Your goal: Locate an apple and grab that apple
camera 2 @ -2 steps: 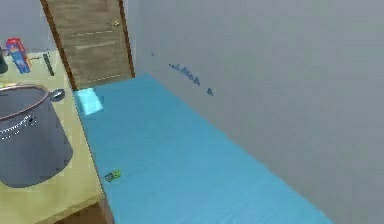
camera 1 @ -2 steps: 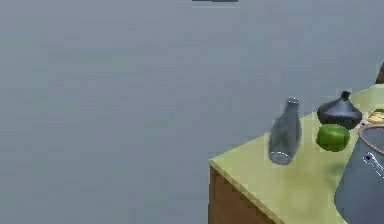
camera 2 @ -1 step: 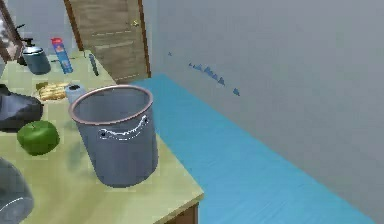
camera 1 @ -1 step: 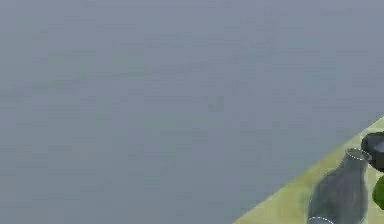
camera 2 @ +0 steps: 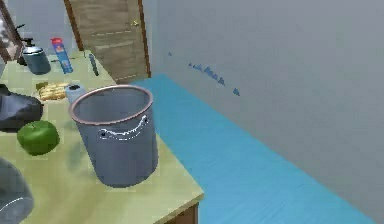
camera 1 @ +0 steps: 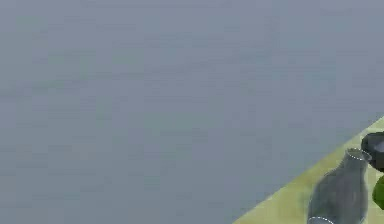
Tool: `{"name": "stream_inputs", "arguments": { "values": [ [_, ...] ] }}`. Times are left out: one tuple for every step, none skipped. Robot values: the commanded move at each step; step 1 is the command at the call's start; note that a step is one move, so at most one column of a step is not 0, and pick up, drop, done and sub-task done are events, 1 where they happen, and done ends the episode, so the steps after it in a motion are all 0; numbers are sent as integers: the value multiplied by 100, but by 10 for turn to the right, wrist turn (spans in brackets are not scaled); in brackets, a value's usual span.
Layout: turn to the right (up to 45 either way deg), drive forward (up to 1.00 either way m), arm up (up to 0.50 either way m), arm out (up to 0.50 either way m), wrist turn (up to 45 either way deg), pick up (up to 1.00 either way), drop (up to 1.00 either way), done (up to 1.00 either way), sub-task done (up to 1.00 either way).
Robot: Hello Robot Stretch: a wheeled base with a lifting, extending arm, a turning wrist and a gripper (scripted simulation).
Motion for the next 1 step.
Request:
{"name": "stream_inputs", "arguments": {
  "values": [
    [450, 0, 0, 0, 0, 0, 0, 0, 0]
  ]
}}
